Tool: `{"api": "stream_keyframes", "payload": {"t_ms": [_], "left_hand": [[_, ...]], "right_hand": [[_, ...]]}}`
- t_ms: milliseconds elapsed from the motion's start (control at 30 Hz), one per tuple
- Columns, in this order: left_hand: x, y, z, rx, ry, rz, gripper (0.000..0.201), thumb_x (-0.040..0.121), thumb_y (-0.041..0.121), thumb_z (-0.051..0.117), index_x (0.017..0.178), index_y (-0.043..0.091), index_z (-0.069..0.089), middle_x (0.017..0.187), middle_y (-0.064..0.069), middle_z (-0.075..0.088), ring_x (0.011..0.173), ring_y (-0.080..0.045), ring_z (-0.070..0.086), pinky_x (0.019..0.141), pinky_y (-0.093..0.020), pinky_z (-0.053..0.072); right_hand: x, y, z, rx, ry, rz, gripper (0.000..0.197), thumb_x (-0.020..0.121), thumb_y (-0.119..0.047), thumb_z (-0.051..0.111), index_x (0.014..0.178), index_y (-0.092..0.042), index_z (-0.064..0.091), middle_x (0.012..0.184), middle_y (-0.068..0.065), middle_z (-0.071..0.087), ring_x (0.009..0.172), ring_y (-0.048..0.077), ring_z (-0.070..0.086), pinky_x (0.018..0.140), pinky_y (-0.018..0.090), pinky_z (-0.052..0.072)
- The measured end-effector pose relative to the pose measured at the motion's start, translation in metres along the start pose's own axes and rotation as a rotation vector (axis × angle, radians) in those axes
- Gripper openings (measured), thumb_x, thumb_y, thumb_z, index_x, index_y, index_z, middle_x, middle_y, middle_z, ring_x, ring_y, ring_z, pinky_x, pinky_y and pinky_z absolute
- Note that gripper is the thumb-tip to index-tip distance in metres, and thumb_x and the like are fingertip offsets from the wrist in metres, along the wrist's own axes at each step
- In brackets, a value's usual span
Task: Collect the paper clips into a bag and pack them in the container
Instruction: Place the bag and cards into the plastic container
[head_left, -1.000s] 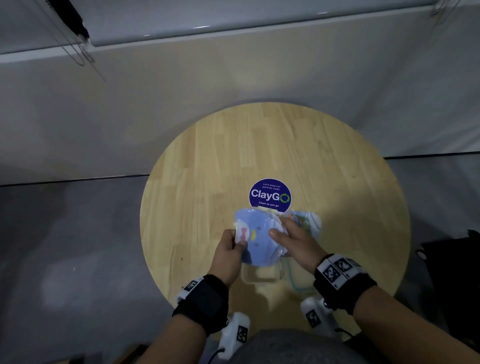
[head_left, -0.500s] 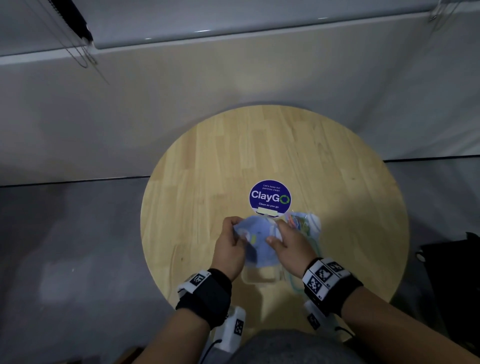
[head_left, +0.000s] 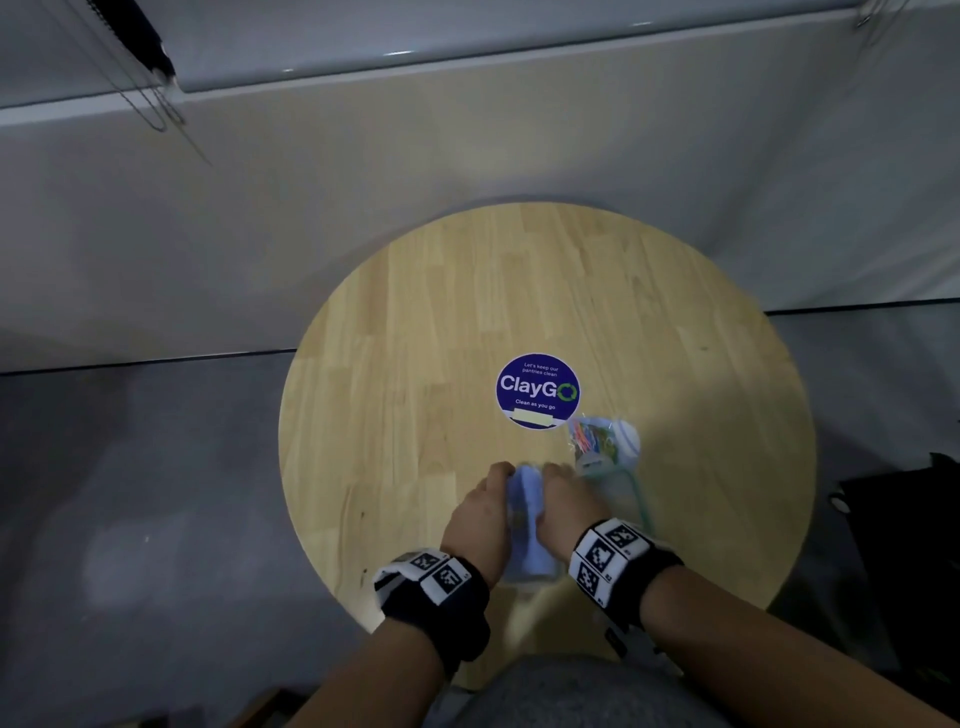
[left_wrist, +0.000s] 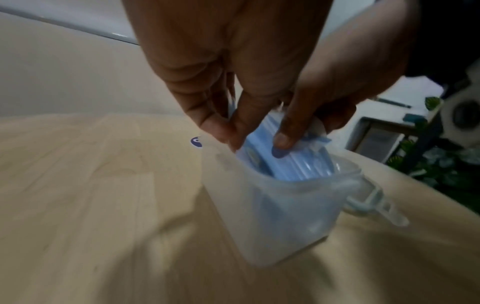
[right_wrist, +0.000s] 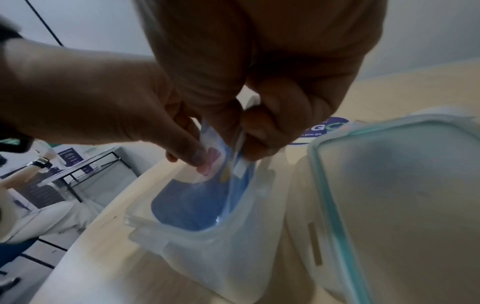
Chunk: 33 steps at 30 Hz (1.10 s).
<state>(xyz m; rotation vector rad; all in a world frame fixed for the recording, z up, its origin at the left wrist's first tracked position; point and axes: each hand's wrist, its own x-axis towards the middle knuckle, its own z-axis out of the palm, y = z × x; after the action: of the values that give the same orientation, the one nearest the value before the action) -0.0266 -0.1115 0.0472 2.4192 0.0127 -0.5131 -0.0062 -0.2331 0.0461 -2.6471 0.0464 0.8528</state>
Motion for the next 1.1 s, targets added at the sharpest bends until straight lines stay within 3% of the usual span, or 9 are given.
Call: {"api": "stream_keyframes", "payload": {"t_ms": [167,233,333,467,633,733,867,967,1100], "left_hand": [[0.004,-0.007,0.000,0.044,-0.005,0.007,0.047,0.087,0.009,0.049,0.132,0.015,0.039,0.125,-0.010,0.056,0.106,-0.029,0.058,0.083,-0.033,0.043],[0.004,-0.013,0.002,0.021,0.014,0.035,0.044,0.084,0.010,0.053,0.127,0.015,0.043,0.123,-0.009,0.054,0.102,-0.029,0.058,0.077,-0.031,0.042],[0.007,-0.014,0.002,-0.002,0.012,0.024,0.046,0.083,0.009,0.055,0.126,0.017,0.043,0.119,-0.009,0.057,0.101,-0.031,0.059,0.078,-0.034,0.044],[0.008,-0.018,0.005,0.098,-0.006,0.087,0.048,0.086,0.009,0.051,0.133,0.018,0.043,0.122,-0.009,0.058,0.104,-0.028,0.058,0.085,-0.033,0.044],[0.009,-0.022,0.007,0.167,0.010,0.167,0.047,0.086,0.005,0.052,0.132,0.012,0.049,0.118,-0.013,0.054,0.093,-0.034,0.061,0.074,-0.035,0.047],[0.011,-0.026,0.009,0.246,-0.005,0.211,0.048,0.082,0.003,0.055,0.129,0.009,0.051,0.113,-0.015,0.057,0.088,-0.035,0.062,0.069,-0.038,0.050],[0.014,-0.029,0.010,0.386,-0.044,0.259,0.051,0.058,0.010,0.079,0.107,0.012,0.066,0.084,-0.003,0.066,0.063,-0.023,0.065,0.046,-0.025,0.047],[0.015,-0.026,0.006,0.510,-0.030,0.259,0.049,0.052,0.020,0.080,0.099,0.019,0.066,0.078,0.002,0.064,0.065,-0.021,0.063,0.051,-0.028,0.047],[0.017,-0.027,-0.001,0.419,0.009,0.099,0.036,0.075,0.013,0.064,0.111,0.013,0.056,0.107,-0.008,0.052,0.093,-0.030,0.051,0.072,-0.039,0.046]], "right_hand": [[-0.008,0.002,0.001,0.254,-0.028,-0.023,0.029,0.088,-0.016,0.051,0.112,-0.016,0.034,0.100,0.013,0.061,0.088,0.031,0.063,0.073,0.038,0.051],[-0.011,0.005,0.001,0.307,-0.021,-0.032,0.033,0.091,-0.017,0.049,0.119,-0.017,0.032,0.102,0.015,0.064,0.091,0.032,0.063,0.078,0.042,0.053],[-0.015,0.007,0.001,0.294,-0.053,-0.071,0.055,0.091,-0.014,0.051,0.137,-0.025,0.023,0.116,0.012,0.061,0.100,0.029,0.062,0.080,0.035,0.049],[-0.014,0.009,0.002,0.236,-0.064,-0.142,0.051,0.091,-0.022,0.052,0.135,-0.027,0.028,0.121,0.013,0.057,0.103,0.031,0.061,0.084,0.038,0.050],[-0.013,0.019,0.008,0.064,-0.005,-0.226,0.046,0.097,-0.032,0.038,0.141,-0.028,0.025,0.107,0.012,0.068,0.092,0.030,0.065,0.080,0.036,0.052],[-0.008,0.023,0.006,-0.128,-0.012,-0.268,0.050,0.098,-0.024,0.036,0.145,-0.024,0.020,0.127,0.009,0.059,0.097,0.028,0.064,0.083,0.038,0.052],[-0.004,0.018,0.011,-0.199,-0.009,-0.291,0.056,0.095,-0.014,0.042,0.145,-0.019,0.018,0.139,0.008,0.048,0.100,0.031,0.062,0.079,0.040,0.052],[-0.006,0.008,0.008,-0.215,0.004,-0.279,0.056,0.089,-0.003,0.045,0.138,-0.017,0.022,0.113,0.011,0.063,0.092,0.033,0.064,0.065,0.036,0.045],[-0.003,0.000,0.000,-0.292,0.032,-0.324,0.060,0.085,0.001,0.049,0.135,-0.016,0.022,0.106,0.013,0.063,0.092,0.034,0.063,0.066,0.038,0.044]]}}
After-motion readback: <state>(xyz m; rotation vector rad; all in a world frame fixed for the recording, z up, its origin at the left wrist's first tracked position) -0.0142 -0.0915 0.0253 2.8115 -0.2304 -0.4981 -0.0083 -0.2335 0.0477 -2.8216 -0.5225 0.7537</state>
